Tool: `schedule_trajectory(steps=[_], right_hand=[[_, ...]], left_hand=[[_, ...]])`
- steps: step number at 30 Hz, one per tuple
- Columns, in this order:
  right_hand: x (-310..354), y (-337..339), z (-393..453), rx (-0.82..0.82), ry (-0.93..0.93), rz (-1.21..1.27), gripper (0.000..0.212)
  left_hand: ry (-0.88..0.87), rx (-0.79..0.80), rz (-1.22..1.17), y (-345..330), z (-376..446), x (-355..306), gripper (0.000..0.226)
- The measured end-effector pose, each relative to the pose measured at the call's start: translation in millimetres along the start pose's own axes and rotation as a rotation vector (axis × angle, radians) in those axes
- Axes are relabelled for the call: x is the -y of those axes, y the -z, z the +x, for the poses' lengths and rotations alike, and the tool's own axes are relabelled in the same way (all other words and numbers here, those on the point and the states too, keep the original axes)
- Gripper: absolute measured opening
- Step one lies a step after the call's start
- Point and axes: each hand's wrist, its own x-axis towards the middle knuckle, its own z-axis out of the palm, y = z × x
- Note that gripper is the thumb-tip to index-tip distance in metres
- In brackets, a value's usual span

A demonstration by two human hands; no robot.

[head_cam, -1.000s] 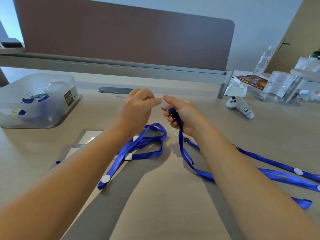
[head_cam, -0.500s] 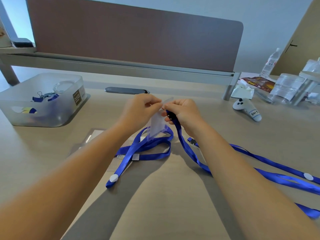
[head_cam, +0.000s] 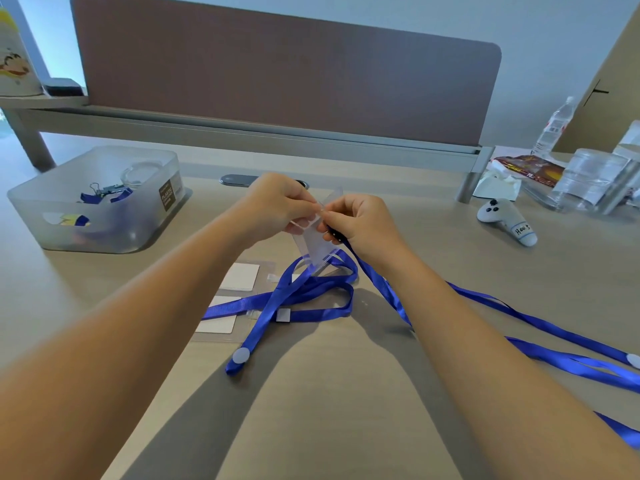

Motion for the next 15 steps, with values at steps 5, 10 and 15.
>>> schedule_trajectory(steps=[5,10,15], right_hand=[[-1.3,-4.6,1.6,-0.045,0.038,0.009,0.022],[-1.7,-8.3,3.6,-0.067,0.072,-0.007,0.024],[-1.7,-7.6,8.1,-0.083,0.084,-0.008,0.022]], left_hand=[[-0.057,-0.072,0.034,-1.6,-1.5,3.4,0.017],[-0.113,-0.115,0.059,-5.8,-1.2,8.4,0.016],[-0.110,-0.091,-0.015,-3.9,-0.6,9.9,0.011]])
